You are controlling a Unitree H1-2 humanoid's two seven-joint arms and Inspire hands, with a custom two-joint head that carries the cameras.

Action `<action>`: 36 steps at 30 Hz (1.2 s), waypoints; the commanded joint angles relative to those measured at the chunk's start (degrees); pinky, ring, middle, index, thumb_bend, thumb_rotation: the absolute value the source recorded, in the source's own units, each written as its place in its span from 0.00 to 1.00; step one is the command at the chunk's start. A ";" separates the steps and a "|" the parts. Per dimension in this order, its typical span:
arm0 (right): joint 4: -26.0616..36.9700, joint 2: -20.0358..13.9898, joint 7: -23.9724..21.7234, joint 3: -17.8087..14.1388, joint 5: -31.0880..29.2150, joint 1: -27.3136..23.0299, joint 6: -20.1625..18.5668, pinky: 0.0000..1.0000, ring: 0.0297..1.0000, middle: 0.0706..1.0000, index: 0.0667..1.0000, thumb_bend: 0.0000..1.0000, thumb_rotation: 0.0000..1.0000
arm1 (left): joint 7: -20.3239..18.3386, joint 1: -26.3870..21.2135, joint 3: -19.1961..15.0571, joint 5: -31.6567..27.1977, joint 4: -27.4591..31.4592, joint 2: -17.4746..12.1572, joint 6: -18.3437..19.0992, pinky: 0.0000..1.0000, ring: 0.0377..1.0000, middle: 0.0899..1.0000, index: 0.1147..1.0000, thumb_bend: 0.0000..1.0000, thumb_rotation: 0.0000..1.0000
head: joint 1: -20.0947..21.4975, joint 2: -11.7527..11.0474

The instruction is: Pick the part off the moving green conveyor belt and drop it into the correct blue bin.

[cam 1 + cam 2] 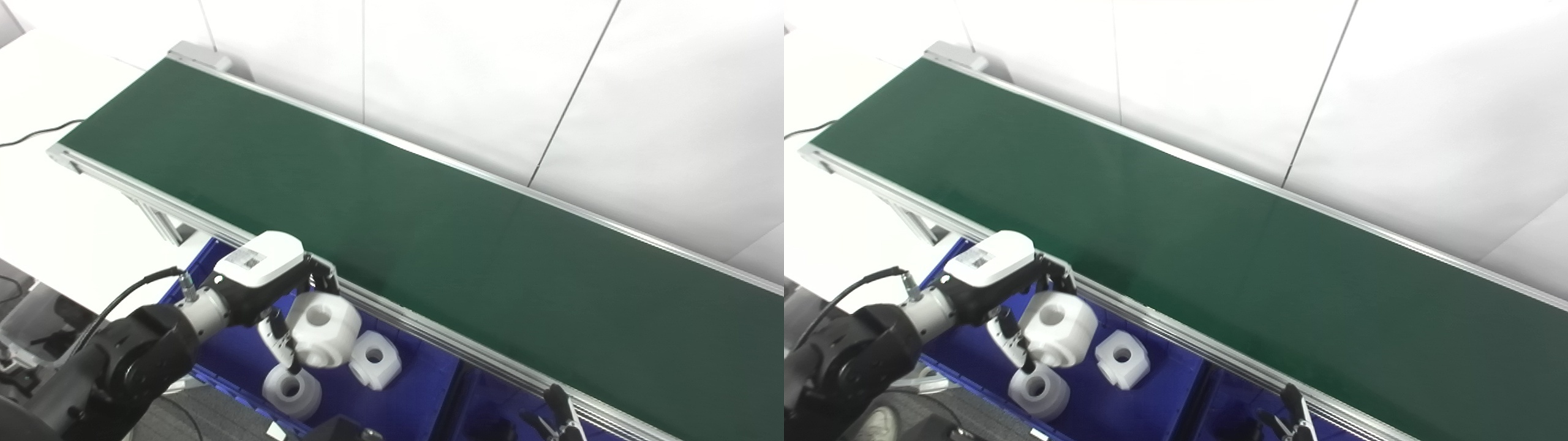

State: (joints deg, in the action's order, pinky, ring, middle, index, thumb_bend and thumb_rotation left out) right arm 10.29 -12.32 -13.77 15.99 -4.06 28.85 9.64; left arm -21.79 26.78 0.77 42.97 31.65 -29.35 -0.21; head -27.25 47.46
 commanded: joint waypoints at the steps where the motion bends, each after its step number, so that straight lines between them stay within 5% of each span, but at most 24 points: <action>1: 1.30 -0.34 -1.02 -0.32 -0.79 -0.10 0.18 0.96 0.85 0.97 1.00 0.86 0.98 | 1.88 0.74 -1.73 0.71 1.07 -1.17 -1.02 0.36 0.44 0.43 0.44 0.52 0.00 | 0.21 -0.13; 9: 0.89 -0.23 -1.50 -0.67 -0.75 -0.34 0.13 0.94 0.84 0.96 1.00 0.87 0.96 | 6.30 4.52 -7.15 1.55 -1.92 -1.91 -3.97 0.32 0.41 0.42 0.45 0.52 0.00 | 1.68 -0.25; 12: 1.10 -0.30 -1.83 -0.71 -1.20 -0.07 -0.13 0.95 0.84 0.96 1.00 0.87 0.94 | 4.95 4.76 -7.37 3.64 -1.69 -1.81 -2.74 0.33 0.43 0.43 0.44 0.52 0.00 | 1.82 -0.26; 14: 1.18 -0.30 -1.84 -0.73 -1.05 0.10 -0.14 0.95 0.84 0.96 1.00 0.87 0.94 | 3.25 4.75 -7.11 5.84 -1.10 -2.21 -1.84 0.43 0.53 0.58 0.57 0.79 0.30 | 2.03 -0.20; 16: 1.27 -0.24 -1.86 -0.74 -0.91 0.28 -0.02 0.96 0.84 0.96 1.00 0.87 0.94 | 3.78 4.83 -7.13 8.41 -1.02 -2.54 -2.93 0.57 0.64 0.66 0.66 0.93 0.45 | 2.24 -0.19; 20: 1.62 -0.13 -1.74 -0.76 -0.64 0.56 0.00 0.95 0.83 0.96 1.00 0.86 0.94 | 6.16 5.43 -8.33 11.39 -0.16 -2.42 -4.56 0.79 0.81 0.84 0.83 1.00 0.69 | 2.31 -0.13; 28: 1.94 -0.30 -1.97 -0.86 -1.02 0.82 -0.27 0.96 0.83 0.97 1.00 0.86 0.94 | 1.95 5.03 -10.53 11.45 2.64 -2.63 -3.28 0.87 0.89 0.90 0.89 1.00 0.76 | 2.64 0.03; 33: 1.70 -0.30 -2.00 -0.88 -1.00 0.77 -0.06 0.95 0.83 0.97 1.00 0.86 0.94 | 1.63 4.60 -10.85 11.50 2.85 -2.11 -3.54 0.88 0.89 0.89 0.91 1.00 0.78 | 2.66 0.00; 36: 1.87 -0.16 -1.92 -0.80 -0.90 0.73 -0.30 0.94 0.83 0.96 1.00 0.86 0.94 | 4.61 4.16 -10.97 8.22 2.84 -1.33 -5.63 0.84 0.86 0.87 0.88 1.00 0.77 | 3.49 -0.04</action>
State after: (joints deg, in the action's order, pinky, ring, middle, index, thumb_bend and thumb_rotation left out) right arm 10.19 -12.48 -15.21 15.41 -4.33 29.18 9.33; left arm -20.25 31.33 -9.13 52.94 32.93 -30.56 -4.28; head -23.82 47.37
